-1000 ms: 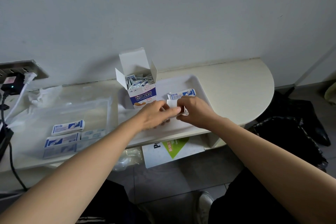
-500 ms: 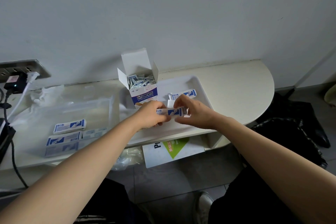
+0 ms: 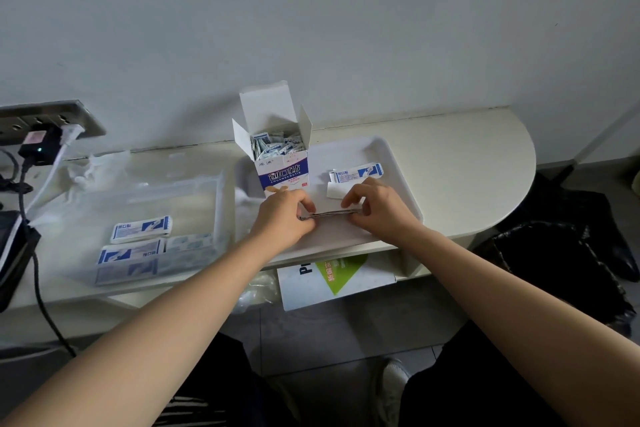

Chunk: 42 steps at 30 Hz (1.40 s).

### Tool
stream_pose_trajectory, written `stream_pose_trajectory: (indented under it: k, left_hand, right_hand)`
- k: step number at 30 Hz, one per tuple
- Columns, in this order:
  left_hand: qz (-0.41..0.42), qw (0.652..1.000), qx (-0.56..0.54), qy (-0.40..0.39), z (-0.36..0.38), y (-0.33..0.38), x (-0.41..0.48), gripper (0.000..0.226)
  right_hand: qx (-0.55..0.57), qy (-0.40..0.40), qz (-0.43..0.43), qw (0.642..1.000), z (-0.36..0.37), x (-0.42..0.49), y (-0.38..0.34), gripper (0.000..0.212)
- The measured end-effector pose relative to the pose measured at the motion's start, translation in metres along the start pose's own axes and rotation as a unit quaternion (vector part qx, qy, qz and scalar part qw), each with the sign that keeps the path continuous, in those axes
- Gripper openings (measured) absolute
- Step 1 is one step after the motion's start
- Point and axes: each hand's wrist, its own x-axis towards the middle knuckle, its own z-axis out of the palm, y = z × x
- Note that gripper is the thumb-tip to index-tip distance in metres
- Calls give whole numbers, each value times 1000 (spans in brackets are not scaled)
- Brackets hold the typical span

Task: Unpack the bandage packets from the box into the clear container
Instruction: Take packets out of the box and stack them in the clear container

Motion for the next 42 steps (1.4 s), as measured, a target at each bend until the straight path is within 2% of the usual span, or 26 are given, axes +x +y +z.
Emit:
stream_pose_trajectory:
  k: [6,10,18,22,25,30,34,39,42]
  left_hand:
    - [18,1000,-18,-2,3,10,-1,20]
    - [30,999,-28,13,-2,11,-5,9]
    - [-5,995,-101,18,-58,6,-32,6]
    - [-23,993,-101,50,-93,-15,-53,15]
    - [-50,986,-147,64,-119,-37,-71,11]
    - [-99,971,-197,95,-152,-72,-93,5]
    - [-124,961,-222,112,-165,-100,-106,11]
    - [-160,961,-172,148,-180,-128,-117,11]
    - [-197,946,-128,223,-189,-147,-124,13]
  right_hand:
    - [13,-15,4,1000,-1,2,-5,13]
    - [31,-4,13,999,-7,2,-12,7]
    - [225,1,49,973,-16,10,-55,10]
    - [261,4,28,965,-4,16,-98,12]
    - [286,3,14,958,11,21,-131,9]
    - [280,-11,5,960,44,32,-177,9]
    - [258,-28,6,966,66,41,-205,9]
    - [280,-49,39,958,90,51,-231,6]
    - [261,-53,78,961,104,60,-237,9]
